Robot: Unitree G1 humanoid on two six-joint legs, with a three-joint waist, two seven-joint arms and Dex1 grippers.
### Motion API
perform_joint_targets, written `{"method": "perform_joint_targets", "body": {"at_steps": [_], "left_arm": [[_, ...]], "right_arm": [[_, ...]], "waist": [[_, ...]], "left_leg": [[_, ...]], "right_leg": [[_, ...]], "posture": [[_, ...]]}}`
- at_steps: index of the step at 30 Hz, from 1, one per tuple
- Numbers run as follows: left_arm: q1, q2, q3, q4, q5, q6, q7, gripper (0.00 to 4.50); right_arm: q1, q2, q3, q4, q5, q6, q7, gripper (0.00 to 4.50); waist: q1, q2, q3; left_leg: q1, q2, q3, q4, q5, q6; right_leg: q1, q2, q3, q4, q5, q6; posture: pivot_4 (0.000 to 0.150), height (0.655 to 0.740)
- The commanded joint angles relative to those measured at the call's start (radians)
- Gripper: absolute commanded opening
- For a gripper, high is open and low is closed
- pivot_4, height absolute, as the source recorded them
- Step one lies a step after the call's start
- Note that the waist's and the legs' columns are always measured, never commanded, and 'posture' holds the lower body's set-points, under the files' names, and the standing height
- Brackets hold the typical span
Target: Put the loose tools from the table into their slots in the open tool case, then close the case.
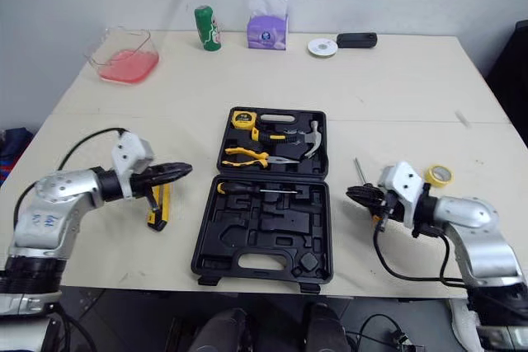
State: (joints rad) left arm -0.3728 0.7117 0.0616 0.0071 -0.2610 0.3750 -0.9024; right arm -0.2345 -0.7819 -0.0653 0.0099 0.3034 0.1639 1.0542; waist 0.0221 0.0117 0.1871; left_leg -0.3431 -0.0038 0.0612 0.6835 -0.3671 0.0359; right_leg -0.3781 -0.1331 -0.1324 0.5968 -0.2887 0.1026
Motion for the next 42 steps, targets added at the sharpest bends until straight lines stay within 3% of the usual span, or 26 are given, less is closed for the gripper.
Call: {"method": "perform_joint_targets", "body": {"at_steps": [1,13,16,33,42], "left_arm": [[-0.032,-0.014,-0.024,-0.007,0.017,0.039,0.032,0.0],[-0.133,-0.101,-0.145,0.049,0.064,0.113,0.066,0.0],[-0.141,-0.105,-0.154,0.065,0.09,0.122,0.091,0.0],[-0.241,-0.19,-0.176,0.227,0.121,0.067,0.084,0.0],[-0.113,-0.089,-0.108,0.031,0.109,0.094,0.08,0.0]], "right_arm": [[-0.06,0.007,0.04,0.004,-0.041,0.01,-0.016,0.02],[-0.179,0.052,0.148,0.032,-0.131,0.065,-0.051,0.02],[-0.185,0.059,0.153,0.044,-0.128,0.055,-0.035,0.02],[-0.262,0.116,0.182,0.169,-0.185,-0.029,-0.027,0.02],[-0.245,0.07,0.108,0.153,-0.162,-0.063,-0.018,0.02]], "waist": [[0.0,0.0,0.0],[-0.001,-0.002,0.002],[0.003,-0.002,0.002],[0.004,-0.002,0.002],[-0.002,-0.002,0.002]], "left_leg": [[-0.001,0.0,0.0,0.0,0.0,0.0],[-0.006,-0.001,0.0,0.002,0.001,0.001],[-0.013,-0.002,0.001,0.006,0.002,0.002],[-0.015,-0.002,0.0,0.013,0.002,0.002],[-0.016,-0.002,0.001,0.012,0.002,0.002]], "right_leg": [[-0.001,0.001,0.0,0.0,0.0,0.0],[-0.005,0.003,-0.001,0.001,0.001,0.001],[-0.013,0.003,-0.001,0.007,0.001,0.001],[-0.014,0.003,-0.001,0.013,0.001,0.001],[-0.015,0.003,0.0,0.012,0.001,0.001]], "posture": [[0.15,0.74],[0.15,0.74],[0.15,0.74],[0.15,0.74],[0.15,0.74]]}}
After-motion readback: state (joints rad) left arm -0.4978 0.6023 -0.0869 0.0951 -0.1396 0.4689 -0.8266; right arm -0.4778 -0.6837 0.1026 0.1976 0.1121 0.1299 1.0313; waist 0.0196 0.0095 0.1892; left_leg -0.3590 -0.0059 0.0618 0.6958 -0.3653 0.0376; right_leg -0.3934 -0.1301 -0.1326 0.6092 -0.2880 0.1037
